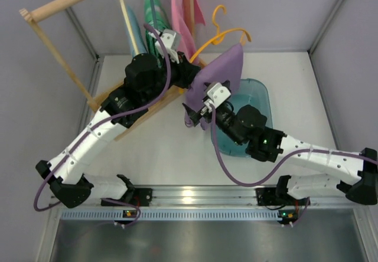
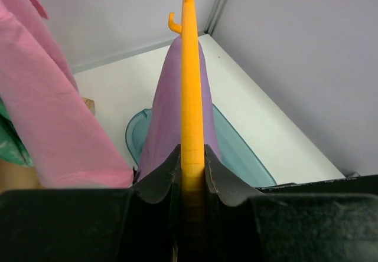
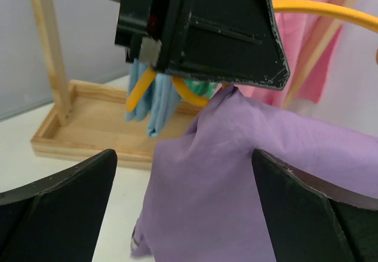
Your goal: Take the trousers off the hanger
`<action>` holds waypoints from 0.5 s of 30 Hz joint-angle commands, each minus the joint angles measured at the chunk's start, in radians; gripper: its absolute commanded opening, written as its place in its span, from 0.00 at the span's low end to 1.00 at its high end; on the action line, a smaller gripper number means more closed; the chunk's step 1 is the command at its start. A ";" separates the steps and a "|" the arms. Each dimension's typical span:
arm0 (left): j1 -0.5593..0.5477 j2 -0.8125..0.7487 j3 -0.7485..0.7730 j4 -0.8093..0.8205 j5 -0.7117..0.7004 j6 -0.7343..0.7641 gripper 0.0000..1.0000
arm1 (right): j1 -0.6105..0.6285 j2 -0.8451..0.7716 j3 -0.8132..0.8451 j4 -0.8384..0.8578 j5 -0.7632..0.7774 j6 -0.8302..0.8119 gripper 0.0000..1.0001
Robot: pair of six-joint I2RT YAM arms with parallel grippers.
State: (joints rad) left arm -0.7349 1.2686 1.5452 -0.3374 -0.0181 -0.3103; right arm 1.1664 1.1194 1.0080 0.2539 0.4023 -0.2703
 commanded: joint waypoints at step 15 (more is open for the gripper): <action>-0.095 -0.029 0.098 0.224 -0.250 0.103 0.00 | 0.107 0.076 -0.058 0.314 0.417 -0.254 0.95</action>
State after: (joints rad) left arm -0.8249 1.2896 1.5757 -0.3157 -0.2443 -0.2317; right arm 1.2556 1.2644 0.9695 0.5022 0.8040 -0.4965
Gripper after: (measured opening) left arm 0.199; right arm 0.950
